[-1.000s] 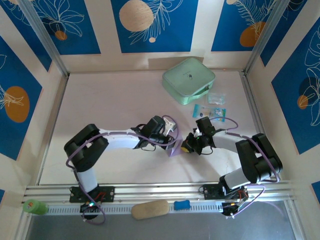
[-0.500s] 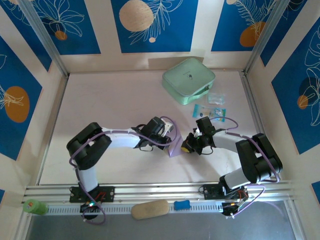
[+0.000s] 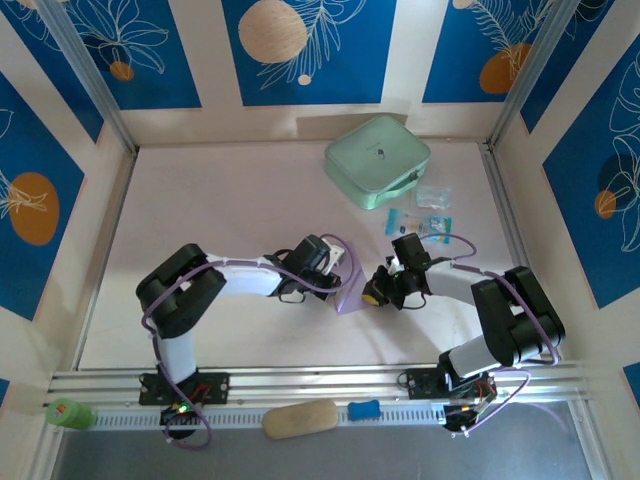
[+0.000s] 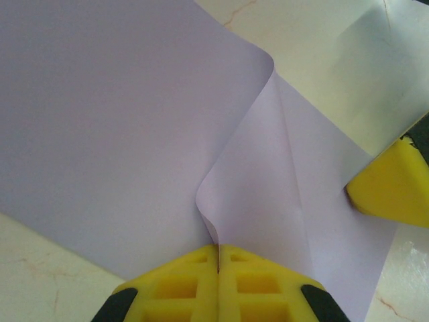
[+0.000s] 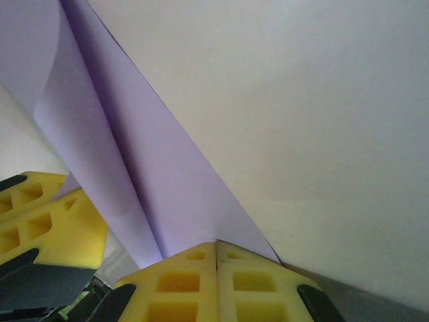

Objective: Fold a paper plane with a square sheet of paper (pick it up from the middle)
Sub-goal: Fold the triangle a second time at the center of the table.

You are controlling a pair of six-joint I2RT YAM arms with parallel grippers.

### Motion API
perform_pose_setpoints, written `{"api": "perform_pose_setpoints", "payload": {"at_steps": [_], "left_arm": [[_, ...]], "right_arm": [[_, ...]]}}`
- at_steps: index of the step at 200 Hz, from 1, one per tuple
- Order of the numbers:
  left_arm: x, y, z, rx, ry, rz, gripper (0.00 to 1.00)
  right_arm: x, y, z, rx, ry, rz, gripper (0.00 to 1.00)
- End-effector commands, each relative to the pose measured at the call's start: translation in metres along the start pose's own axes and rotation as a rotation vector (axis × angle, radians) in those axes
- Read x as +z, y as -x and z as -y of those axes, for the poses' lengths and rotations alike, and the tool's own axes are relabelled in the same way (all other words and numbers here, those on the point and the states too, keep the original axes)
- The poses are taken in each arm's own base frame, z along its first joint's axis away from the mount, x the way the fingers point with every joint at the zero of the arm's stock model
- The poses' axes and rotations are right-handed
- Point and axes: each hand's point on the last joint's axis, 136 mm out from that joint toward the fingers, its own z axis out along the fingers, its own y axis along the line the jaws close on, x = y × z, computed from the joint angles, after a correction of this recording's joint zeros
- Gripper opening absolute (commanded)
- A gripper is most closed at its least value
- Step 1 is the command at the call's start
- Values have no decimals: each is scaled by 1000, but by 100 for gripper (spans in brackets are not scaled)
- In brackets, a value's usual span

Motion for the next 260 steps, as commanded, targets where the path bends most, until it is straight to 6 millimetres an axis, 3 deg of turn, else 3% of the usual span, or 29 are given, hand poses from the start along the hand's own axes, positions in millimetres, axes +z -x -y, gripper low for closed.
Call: {"api": "perform_pose_setpoints", "payload": {"at_steps": [1,81,123,152,199,260], "left_arm": [[1,-5,-8,5,24,-26,0],[5,-20,-11,-14,17,-54,0],[4,-17,-8,-4,2,-51,0],[3,-14,-5,-2,-8,-46,0],[-2,-7,-3,6,-4,-23,0],[-8,0,-1,17,-5,0,0]], "right_arm": [[1,-1,15,33,-66,-11,0],[0,-2,11,24,-51,-16,0],[-10,-1,-25,-72,73,2,4],[-5,-7,-42,-127,107,-28,4],[9,-7,-8,-43,-35,-48,0],[12,-6,2,-17,-58,-52,0]]}}
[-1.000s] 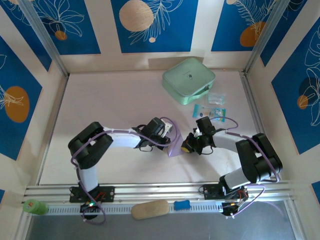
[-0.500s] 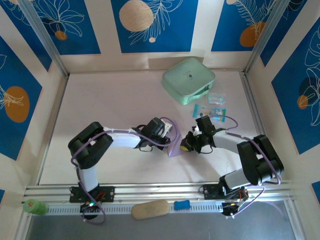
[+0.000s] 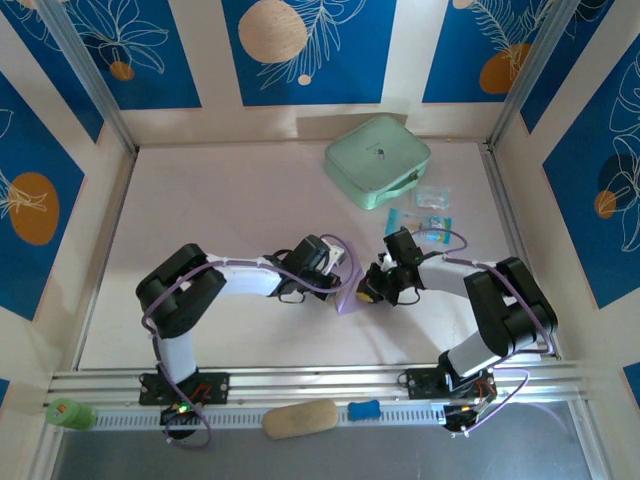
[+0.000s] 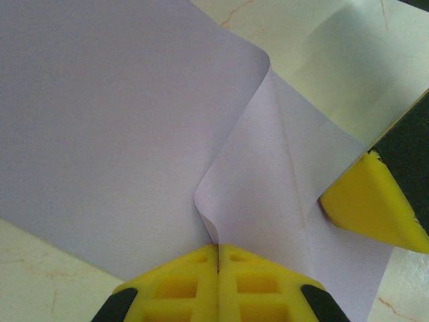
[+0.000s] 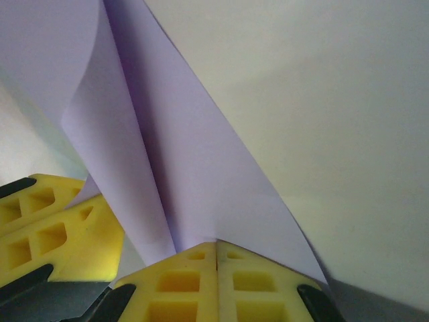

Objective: Fold a paper plane with a square sheet of paper (pick it up from the middle)
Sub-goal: Fold the triangle a second time at the center of the table.

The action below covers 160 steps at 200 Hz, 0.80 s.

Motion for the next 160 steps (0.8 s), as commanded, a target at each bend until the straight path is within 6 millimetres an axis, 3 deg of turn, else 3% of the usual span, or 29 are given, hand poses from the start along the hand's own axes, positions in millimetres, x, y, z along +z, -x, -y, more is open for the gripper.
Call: {"api": "perform_pose_setpoints", "payload": {"at_steps": [1,160], "left_arm": [[-8,0,-1,18,2,-1,0],[-7,5,-1,34,3,26,0]], "right_arm": [[3,-6,15,28,-46,-25,0],[4,-6,16,28,-51,-33,0]]}}
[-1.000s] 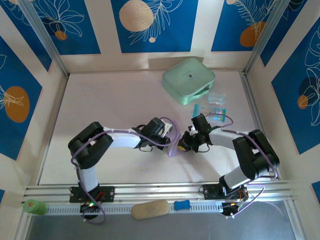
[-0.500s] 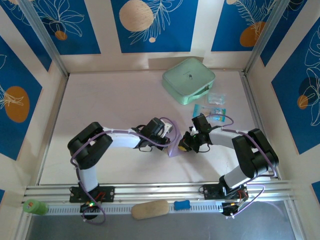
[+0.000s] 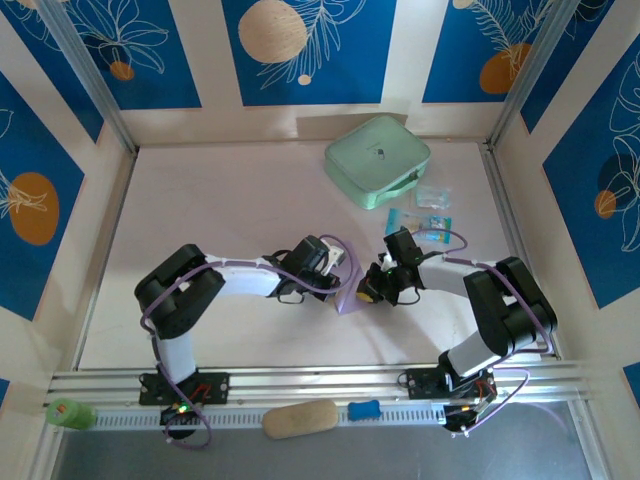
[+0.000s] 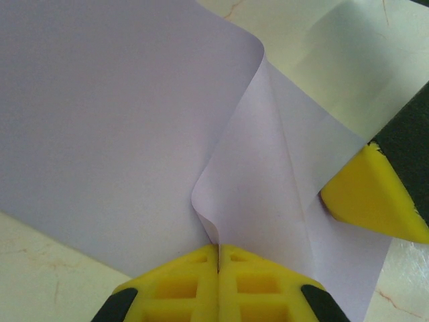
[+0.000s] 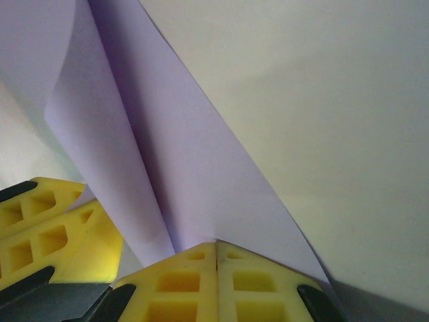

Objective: Fold a paper plane with a square sheet of paper (pick it up from the middle)
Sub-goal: Fold the triangle a second time at the center of the table.

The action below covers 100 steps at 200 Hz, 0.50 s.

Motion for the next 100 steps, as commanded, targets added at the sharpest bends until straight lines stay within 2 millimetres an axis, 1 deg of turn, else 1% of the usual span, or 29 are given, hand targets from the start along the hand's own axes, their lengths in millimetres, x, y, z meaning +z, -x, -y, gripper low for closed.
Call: {"api": "perform_pose_setpoints", "payload": {"at_steps": [1,63,100], "left_arm": [[-6,7,-1,34,2,28,0],[-10,17,2,47,-1,61,0],[-10,18,2,53,4,63,0]], "right_arm": [[4,-6,16,25,-52,-30,0],[4,-5,17,26,-53,-31,0],[4,-5,17,29,-52,-32,0]]}}
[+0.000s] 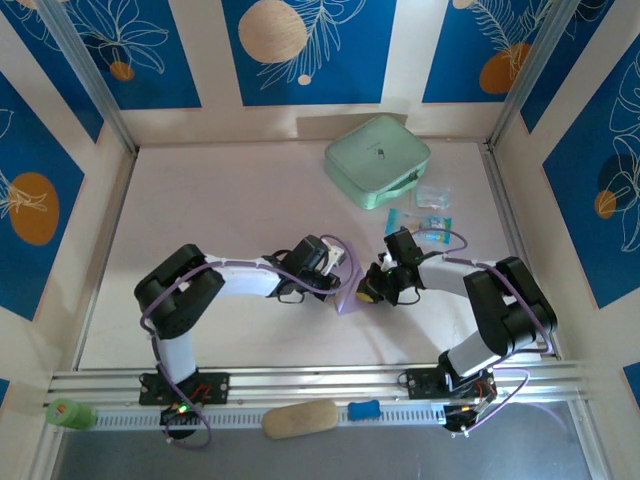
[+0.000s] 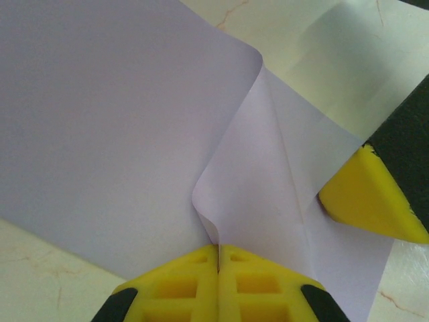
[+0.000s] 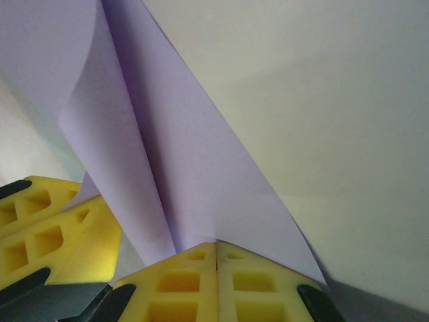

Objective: Fold a paper plane with a square sheet of paper (pick it up from the middle)
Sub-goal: Fold the triangle a second time at the center of the table.

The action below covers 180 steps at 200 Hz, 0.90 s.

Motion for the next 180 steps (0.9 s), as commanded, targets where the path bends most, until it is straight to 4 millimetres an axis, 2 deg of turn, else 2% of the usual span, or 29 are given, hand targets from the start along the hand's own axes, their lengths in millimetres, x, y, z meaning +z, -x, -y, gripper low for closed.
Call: {"api": "perform_pose_setpoints", "payload": {"at_steps": [1,68,180], "left_arm": [[-9,16,1,25,3,55,0],[-7,17,4,29,-19,59,0],[0,1,-6,10,19,4,0]], "right_arm": [[4,-6,17,33,-54,-30,0],[4,-5,16,32,-52,-31,0],[3,-4,17,32,-55,-30,0]]}}
